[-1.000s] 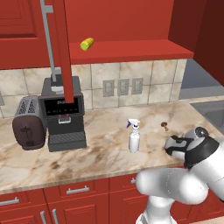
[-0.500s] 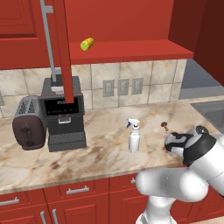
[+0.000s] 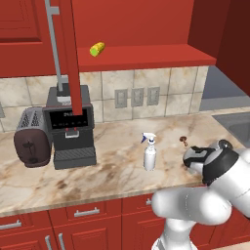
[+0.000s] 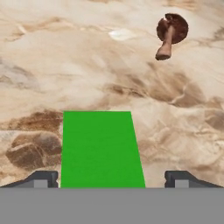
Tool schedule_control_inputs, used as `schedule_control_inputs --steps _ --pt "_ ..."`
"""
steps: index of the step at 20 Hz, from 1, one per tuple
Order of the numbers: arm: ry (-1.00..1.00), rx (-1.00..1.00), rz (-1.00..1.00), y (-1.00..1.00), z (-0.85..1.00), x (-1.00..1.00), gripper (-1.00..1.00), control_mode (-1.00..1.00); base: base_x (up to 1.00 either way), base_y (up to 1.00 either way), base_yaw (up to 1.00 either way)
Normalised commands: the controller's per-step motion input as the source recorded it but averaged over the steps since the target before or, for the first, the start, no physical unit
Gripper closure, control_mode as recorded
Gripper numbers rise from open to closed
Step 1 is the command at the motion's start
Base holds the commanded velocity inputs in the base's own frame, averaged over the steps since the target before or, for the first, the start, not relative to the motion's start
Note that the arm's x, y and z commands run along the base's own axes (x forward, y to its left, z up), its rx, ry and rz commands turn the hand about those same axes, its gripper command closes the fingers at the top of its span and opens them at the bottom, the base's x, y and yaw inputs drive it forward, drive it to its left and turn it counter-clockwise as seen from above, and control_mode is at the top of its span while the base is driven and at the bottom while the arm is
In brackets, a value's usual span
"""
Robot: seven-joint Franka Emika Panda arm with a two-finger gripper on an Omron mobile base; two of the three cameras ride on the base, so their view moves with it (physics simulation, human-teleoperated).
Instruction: Pick the spray and sponge from the cabinet and place them on the counter.
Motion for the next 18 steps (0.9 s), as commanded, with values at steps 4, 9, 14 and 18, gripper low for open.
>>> schedule_control_inputs --steps 4,9,14,18 --pt "0.0 0.0 0.0 0.0 0.02 0.0 -1.0 -1.0 0.0 0.0 0.0" --pt "0.0 0.0 0.0 0.0 0.17 -0.21 -1.0 -1.0 0.0 0.0 0.0" --pt "-0.01 0.0 0.0 0.0 0.37 -0.31 -1.0 -1.0 0.0 0.0 0.0" --pt "0.0 0.0 0.0 0.02 0.46 -0.33 -1.0 -1.0 0.0 0.0 0.0"
